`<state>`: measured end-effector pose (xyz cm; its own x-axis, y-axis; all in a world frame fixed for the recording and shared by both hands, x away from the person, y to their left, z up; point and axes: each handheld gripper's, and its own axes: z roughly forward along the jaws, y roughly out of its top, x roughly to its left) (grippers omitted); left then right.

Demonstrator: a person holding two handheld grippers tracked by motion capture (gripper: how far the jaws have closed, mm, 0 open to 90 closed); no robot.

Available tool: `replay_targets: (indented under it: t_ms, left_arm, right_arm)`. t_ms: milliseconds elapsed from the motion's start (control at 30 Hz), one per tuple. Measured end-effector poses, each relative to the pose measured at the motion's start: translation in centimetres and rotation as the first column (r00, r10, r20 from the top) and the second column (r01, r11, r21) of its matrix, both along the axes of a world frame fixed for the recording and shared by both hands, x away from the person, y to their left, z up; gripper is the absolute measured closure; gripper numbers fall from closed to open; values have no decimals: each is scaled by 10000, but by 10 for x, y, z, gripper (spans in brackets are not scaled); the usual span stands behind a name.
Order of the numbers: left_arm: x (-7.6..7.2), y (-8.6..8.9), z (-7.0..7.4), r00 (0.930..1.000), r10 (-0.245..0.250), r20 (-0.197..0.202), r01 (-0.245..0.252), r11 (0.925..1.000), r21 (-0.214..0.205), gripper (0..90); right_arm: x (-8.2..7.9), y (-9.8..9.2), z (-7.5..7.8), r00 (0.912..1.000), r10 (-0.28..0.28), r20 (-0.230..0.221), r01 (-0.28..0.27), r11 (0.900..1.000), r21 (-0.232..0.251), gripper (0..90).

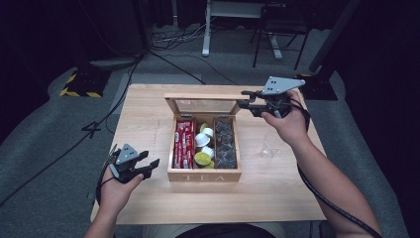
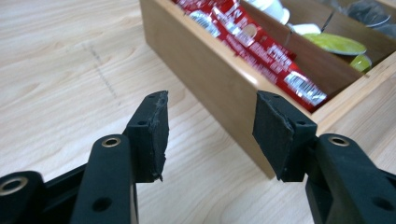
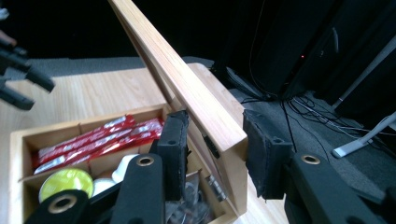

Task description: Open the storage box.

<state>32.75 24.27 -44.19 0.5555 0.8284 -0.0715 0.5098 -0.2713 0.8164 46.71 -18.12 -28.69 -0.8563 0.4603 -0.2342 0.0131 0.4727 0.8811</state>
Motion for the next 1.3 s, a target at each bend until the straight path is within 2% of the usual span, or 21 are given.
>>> replay_targets:
  t_ms: [267,600,833,933,1300]
  left_arm:
    - [-10,11,-4,9993,365,-125,-365,9993,42,452]
    - [-12,16,-11,9975,615,-350,-613,9981,92,422]
    - [-9,16,-13,9981,467,-393,-458,9987,231,417]
    - [-8,14,-13,9976,492,-479,-485,9987,148,416]
    - [-3,10,-12,9988,12,-494,-2,9998,187,404]
  right_arm:
    - [25,2,8,9992,-403,-40,404,9980,482,617]
    - [62,5,14,9950,-876,-469,919,9909,979,602]
    - [82,9,16,9907,-1212,-626,1273,9863,1051,579]
    - [89,10,15,9885,-1351,-685,1422,9835,1123,568]
    - [116,16,12,9769,-1868,-1038,1999,9705,1350,535]
